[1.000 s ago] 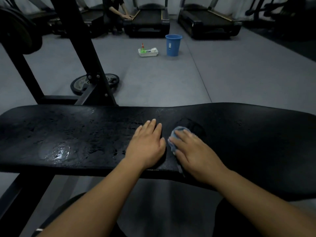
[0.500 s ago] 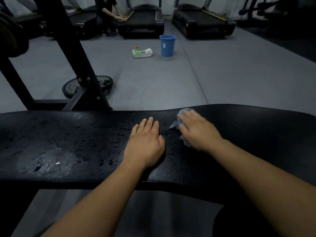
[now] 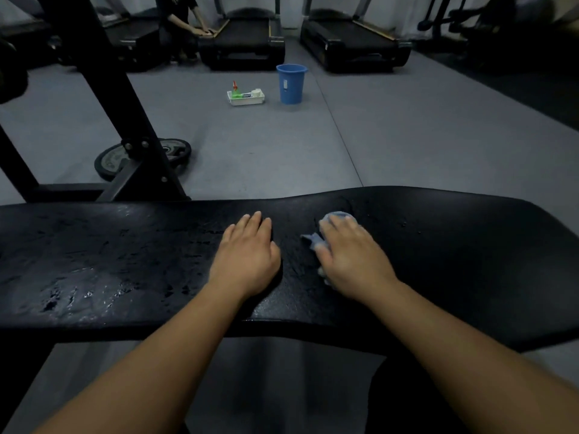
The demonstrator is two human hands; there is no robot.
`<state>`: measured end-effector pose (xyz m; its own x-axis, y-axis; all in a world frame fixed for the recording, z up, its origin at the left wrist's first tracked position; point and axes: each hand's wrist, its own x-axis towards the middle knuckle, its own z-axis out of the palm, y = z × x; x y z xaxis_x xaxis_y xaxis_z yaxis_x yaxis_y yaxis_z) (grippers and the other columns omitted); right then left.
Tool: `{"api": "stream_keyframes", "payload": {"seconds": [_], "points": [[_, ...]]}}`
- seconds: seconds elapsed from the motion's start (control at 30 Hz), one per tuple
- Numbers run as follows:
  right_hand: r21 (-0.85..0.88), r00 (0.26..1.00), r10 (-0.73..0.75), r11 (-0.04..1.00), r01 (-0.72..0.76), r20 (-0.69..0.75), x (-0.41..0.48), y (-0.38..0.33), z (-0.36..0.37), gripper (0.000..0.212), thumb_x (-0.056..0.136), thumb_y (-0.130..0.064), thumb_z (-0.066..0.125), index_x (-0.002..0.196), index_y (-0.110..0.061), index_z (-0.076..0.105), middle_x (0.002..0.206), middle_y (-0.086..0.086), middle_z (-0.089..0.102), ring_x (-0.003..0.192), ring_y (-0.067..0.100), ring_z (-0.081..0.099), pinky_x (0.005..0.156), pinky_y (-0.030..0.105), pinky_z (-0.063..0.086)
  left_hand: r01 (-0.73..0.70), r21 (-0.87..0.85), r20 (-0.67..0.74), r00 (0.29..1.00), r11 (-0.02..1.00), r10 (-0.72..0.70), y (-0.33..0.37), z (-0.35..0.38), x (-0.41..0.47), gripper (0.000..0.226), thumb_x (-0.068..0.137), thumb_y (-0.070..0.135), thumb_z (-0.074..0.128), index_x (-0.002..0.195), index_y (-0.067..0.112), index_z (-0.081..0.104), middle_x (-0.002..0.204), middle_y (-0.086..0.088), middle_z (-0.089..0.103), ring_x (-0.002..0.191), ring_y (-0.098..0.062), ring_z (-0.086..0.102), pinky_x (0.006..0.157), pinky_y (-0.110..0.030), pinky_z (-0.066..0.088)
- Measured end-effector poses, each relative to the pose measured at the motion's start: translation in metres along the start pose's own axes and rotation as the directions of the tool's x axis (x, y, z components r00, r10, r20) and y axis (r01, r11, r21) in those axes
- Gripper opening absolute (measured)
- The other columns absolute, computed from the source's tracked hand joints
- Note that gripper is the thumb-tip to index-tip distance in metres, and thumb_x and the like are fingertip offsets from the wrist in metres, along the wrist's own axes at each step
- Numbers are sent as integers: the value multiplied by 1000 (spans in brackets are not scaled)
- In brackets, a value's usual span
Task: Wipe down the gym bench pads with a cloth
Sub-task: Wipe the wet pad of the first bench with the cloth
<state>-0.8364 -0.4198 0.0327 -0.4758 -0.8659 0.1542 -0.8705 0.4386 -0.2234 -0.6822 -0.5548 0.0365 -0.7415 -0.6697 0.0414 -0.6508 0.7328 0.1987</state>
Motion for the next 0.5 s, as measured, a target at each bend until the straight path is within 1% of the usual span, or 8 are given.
{"api": "stream_keyframes", "payload": {"seconds": [0.03, 0.1, 0.17, 0.2, 0.3, 0.37, 0.4, 0.5], "points": [[-9, 1000, 5, 1000, -5, 3, -1, -11, 4, 55, 100, -48, 34, 146, -19, 38, 155, 5, 35, 145, 26, 26, 118, 44, 25, 10, -1, 10, 1000, 1000, -10, 1, -1, 1, 59, 103, 34, 30, 158, 16, 22, 167, -5, 12, 154, -21, 8, 125, -41, 8], [20, 989, -139, 990, 138, 44, -24, -26, 7, 56, 101, -46, 34, 149, -19, 36, 158, 4, 31, 147, 26, 22, 120, 46, 21, 32, -20, 22, 999, 999, -31, 6, -3, 1, 59, 102, 33, 33, 157, 15, 24, 167, -7, 14, 153, -23, 9, 124, -42, 10], [68, 953, -294, 955, 289, 77, -65, -21, -5, 58, 100, -48, 27, 150, -21, 37, 158, 1, 32, 148, 22, 24, 121, 43, 21, -7, -41, 18, 1000, 999, 8, 21, -2, -2, 58, 100, 33, 36, 155, 16, 27, 166, -7, 16, 153, -25, 11, 123, -42, 11], [90, 951, -300, 952, 294, 73, -73, -7, -10, 61, 99, -52, 23, 150, -22, 38, 158, 0, 33, 148, 21, 24, 122, 39, 20, -41, -43, 16, 999, 998, 42, 30, 1, -5, 58, 100, 33, 36, 155, 16, 28, 166, -6, 17, 152, -24, 11, 123, -42, 11], [40, 998, -63, 997, 63, 9, -42, 34, -14, 59, 98, -51, 25, 144, -20, 45, 155, 3, 38, 144, 20, 27, 118, 33, 20, -83, -39, 12, 996, 996, 84, 49, 10, -13, 58, 103, 36, 31, 157, 16, 23, 167, -4, 13, 153, -21, 7, 124, -43, 7], [-35, 996, 87, 996, -88, -13, -10, 33, -5, 55, 99, -46, 28, 144, -19, 44, 154, 5, 38, 143, 25, 27, 117, 41, 25, -86, -23, 16, 996, 996, 87, 49, 9, -13, 60, 103, 39, 30, 158, 17, 20, 167, -4, 11, 154, -20, 5, 125, -43, 6], [-57, 996, 86, 995, -86, -19, -5, 23, -1, 55, 97, -45, 27, 142, -19, 44, 153, 6, 38, 142, 28, 29, 116, 45, 28, -96, -9, 29, 995, 995, 96, 48, 8, -14, 62, 102, 41, 30, 158, 18, 19, 168, -4, 9, 154, -20, 4, 125, -43, 5], [-5, 978, -204, 979, 204, 30, -39, 0, -4, 56, 96, -44, 24, 143, -21, 44, 154, 1, 36, 144, 26, 28, 117, 44, 26, -148, 41, 106, 984, 988, 143, 44, 3, -17, 64, 103, 46, 27, 160, 19, 13, 168, -5, 4, 154, -21, -1, 125, -45, 3]]}}
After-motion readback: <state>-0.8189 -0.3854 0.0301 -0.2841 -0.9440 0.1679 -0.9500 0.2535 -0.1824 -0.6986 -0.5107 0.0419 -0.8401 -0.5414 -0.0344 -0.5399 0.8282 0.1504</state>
